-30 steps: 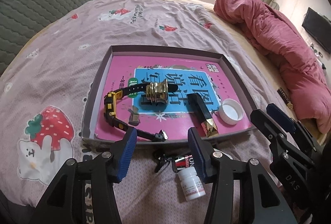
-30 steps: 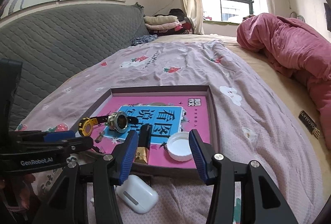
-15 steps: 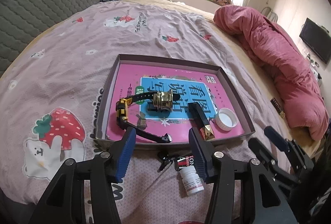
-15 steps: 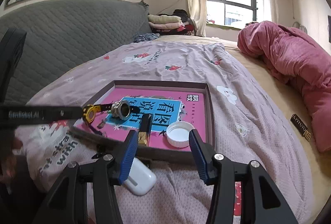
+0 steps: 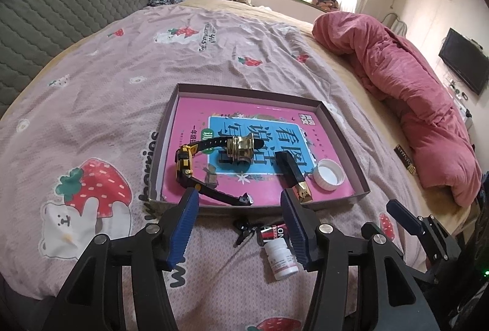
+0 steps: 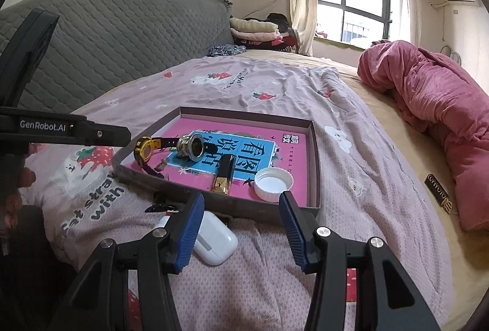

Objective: Organize rigid objects
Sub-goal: 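Withdraw both tools from the tray toward the pill bottle and earbud case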

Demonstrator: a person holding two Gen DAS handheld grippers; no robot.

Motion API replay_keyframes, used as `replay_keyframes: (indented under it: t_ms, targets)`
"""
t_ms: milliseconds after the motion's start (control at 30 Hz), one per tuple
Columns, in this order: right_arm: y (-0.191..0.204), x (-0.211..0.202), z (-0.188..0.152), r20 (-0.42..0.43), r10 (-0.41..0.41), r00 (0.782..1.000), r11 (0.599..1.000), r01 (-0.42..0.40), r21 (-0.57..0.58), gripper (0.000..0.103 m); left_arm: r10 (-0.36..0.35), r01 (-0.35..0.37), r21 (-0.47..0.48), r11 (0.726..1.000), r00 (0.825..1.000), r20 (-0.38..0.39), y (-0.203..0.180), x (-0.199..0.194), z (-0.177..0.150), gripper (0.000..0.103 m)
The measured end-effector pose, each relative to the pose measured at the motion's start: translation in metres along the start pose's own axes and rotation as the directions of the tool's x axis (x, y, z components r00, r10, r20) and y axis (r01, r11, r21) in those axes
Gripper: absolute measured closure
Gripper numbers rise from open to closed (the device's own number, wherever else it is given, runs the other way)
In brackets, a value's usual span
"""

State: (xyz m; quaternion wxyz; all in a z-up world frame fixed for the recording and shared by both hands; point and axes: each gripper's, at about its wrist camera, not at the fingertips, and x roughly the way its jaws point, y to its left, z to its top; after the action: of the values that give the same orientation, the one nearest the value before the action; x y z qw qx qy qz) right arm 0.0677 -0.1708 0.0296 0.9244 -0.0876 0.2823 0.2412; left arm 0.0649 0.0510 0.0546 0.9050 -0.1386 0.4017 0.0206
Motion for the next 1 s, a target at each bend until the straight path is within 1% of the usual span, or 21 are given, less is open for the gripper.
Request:
replay_keyframes:
  t_ms: [300,533,1000]
  targets:
    - [0.006,-0.007,-0.006,-0.015,0.012,1.0,1.0,-0.012,-0.025,0.052,-0.009,0.009,0.009,1.0,1.0,-0.005,-0.002,-0.007,-0.006,0.046]
    - [0.014,-0.012,-0.011,-0.031,0.018,0.999,0.998,-0.019,-0.054,0.052,-0.024,0.024,0.006,1.0,0.999,-0.028,-0.004,-0.006,-0.011,0.046]
    - [0.021,-0.013,-0.018,-0.076,0.046,0.996,0.996,-0.051,-0.069,0.052,-0.03,0.034,0.038,0.999,0.996,-0.088,-0.013,0.0,-0.026,0.046]
